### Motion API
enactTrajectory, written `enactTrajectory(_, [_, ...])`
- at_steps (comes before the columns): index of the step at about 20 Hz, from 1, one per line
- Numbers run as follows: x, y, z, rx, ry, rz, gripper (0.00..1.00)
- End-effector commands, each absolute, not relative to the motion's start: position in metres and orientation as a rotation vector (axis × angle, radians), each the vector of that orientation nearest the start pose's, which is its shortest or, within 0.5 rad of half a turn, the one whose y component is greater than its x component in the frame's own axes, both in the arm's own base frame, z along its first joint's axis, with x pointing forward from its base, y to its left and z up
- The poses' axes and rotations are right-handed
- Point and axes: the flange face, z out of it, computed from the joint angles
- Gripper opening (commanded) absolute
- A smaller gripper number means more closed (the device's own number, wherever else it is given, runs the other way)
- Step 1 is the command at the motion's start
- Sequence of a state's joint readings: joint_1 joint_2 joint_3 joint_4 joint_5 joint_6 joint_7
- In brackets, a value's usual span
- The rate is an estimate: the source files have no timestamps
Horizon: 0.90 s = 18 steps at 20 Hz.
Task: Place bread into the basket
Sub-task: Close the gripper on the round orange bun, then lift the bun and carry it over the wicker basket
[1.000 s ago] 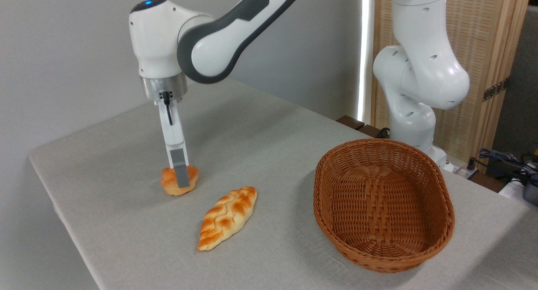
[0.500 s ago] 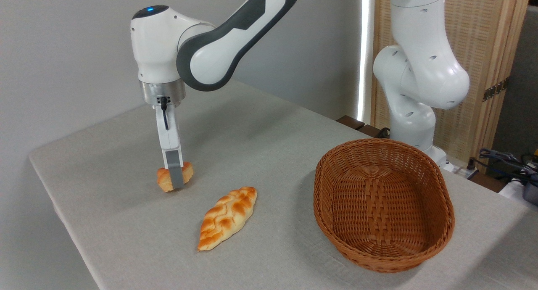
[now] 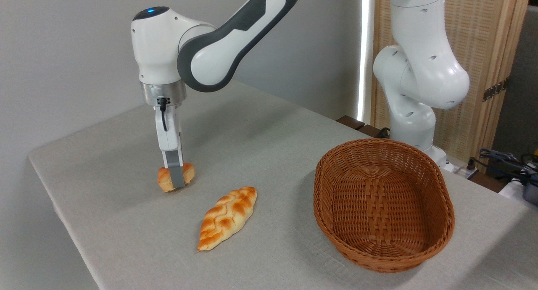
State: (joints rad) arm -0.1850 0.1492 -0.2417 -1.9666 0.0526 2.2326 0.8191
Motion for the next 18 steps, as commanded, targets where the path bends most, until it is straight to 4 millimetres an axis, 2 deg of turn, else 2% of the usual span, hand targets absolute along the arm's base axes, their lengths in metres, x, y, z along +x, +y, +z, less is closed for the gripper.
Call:
enactTrajectory(1, [0.546,-0.24,0.41,-2.486,1.853,-0.188,0.0])
enactTrajectory(4, [0.548,-0.238,0.418,-2.493,1.838,-0.208,0.0])
enactTrajectory(6, [0.541,-0.234,0.427,-2.546,1.828,-0.167,0.0])
enactTrajectory(9, [0.533,-0.219,0.459,-2.709,1.777,-0.123,0.0])
enactTrajectory(12, [0.53,-0.189,0.497,-2.927,1.676,-0.184,0.0])
enactTrajectory(13, [0.528,-0.168,0.512,-2.995,1.626,-0.213,0.0])
enactTrajectory(14, [0.527,-0.158,0.518,-3.023,1.604,-0.217,0.0])
enactTrajectory(15, [0.521,-0.139,0.529,-3.049,1.577,-0.199,0.0])
enactTrajectory(16, [0.517,-0.132,0.535,-3.055,1.576,-0.184,0.0])
enactTrajectory(18, [0.495,-0.096,0.554,-3.068,1.616,-0.106,0.01])
